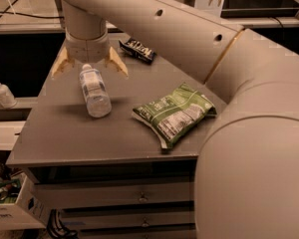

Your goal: Pick blue plastic bottle

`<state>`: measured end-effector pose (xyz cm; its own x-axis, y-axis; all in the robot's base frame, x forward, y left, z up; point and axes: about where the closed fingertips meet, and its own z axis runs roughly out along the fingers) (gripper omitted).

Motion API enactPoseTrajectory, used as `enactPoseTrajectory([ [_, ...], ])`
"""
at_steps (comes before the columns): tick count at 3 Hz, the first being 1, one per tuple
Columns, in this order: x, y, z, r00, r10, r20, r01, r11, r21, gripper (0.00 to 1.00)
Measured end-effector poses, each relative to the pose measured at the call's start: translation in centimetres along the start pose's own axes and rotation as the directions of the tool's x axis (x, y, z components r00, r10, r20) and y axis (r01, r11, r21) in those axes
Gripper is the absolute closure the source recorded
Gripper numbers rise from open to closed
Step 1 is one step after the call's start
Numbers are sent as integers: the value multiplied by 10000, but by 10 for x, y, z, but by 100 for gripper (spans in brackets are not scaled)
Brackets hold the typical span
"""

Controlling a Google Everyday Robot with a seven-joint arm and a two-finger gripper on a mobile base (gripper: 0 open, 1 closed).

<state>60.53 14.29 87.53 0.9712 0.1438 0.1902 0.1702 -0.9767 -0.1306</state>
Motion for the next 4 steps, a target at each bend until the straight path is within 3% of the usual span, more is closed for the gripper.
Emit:
enactPoseTrajectory([
  [1, 10, 0, 21, 9998, -212, -15, 211, 9994, -287, 0],
  [3, 8, 5, 63, 9989, -125, 451, 148, 9986, -509, 41],
  [4, 8, 4, 59, 9989, -107, 466, 130, 9987, -502, 64],
])
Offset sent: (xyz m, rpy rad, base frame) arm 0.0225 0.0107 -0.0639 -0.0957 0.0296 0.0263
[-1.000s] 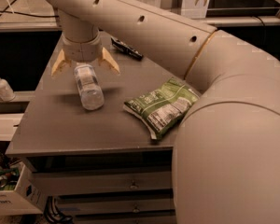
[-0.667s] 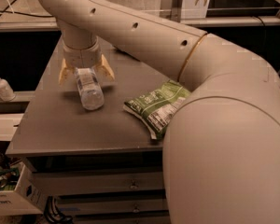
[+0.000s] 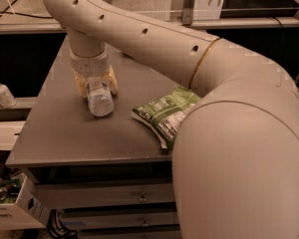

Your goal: Pick blue plastic bottle

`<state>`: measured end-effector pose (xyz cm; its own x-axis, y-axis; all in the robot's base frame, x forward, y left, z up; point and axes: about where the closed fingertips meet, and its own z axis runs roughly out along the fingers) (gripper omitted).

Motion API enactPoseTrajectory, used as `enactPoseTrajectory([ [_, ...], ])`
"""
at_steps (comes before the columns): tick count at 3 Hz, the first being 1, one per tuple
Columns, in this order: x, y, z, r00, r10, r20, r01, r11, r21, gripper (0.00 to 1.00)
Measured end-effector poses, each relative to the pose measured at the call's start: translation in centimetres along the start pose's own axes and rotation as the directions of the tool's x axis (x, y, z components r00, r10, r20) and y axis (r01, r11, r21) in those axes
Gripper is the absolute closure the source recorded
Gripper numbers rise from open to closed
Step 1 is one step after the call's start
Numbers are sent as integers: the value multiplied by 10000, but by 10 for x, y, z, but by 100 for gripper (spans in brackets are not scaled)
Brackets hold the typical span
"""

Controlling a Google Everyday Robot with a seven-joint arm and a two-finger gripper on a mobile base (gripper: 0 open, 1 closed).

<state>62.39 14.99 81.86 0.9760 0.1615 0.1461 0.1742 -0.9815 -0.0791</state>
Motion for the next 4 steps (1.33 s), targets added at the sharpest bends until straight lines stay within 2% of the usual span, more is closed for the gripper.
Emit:
enactPoseTrajectory([
  [1, 0, 0, 0, 10000, -1, -1, 1, 10000, 2, 88],
  [2, -8, -32, -43, 9989, -225, -400, 237, 9993, 303, 100],
  [3, -22, -69, -93, 9950, -486, -867, 556, 9952, 801, 100],
  [4, -38, -95, -138, 9932, -177, -1150, 363, 9862, 1616, 100],
])
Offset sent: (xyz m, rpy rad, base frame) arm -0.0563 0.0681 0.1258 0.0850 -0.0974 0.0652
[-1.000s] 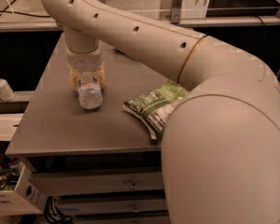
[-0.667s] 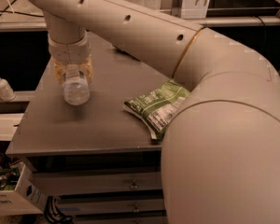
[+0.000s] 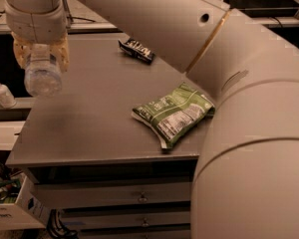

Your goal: Pick blue plastic bottle

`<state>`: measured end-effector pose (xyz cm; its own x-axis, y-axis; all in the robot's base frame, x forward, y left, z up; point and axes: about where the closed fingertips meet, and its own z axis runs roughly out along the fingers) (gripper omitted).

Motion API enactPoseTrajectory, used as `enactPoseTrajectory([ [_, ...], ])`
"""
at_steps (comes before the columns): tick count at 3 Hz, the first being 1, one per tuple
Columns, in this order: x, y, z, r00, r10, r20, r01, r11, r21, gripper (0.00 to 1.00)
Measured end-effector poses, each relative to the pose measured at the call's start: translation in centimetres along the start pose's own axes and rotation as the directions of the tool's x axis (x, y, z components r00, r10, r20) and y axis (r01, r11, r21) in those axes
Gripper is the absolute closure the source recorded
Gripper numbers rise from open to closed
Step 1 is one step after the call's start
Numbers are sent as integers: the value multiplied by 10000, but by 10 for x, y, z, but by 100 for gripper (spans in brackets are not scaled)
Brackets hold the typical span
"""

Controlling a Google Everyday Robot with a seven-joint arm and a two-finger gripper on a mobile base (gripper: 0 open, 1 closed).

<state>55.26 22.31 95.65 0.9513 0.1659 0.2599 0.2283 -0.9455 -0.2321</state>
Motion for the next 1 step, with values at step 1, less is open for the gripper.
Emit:
enactPoseTrajectory([
  [1, 2, 1, 4, 10000, -12, -33, 12, 10000, -3, 100],
])
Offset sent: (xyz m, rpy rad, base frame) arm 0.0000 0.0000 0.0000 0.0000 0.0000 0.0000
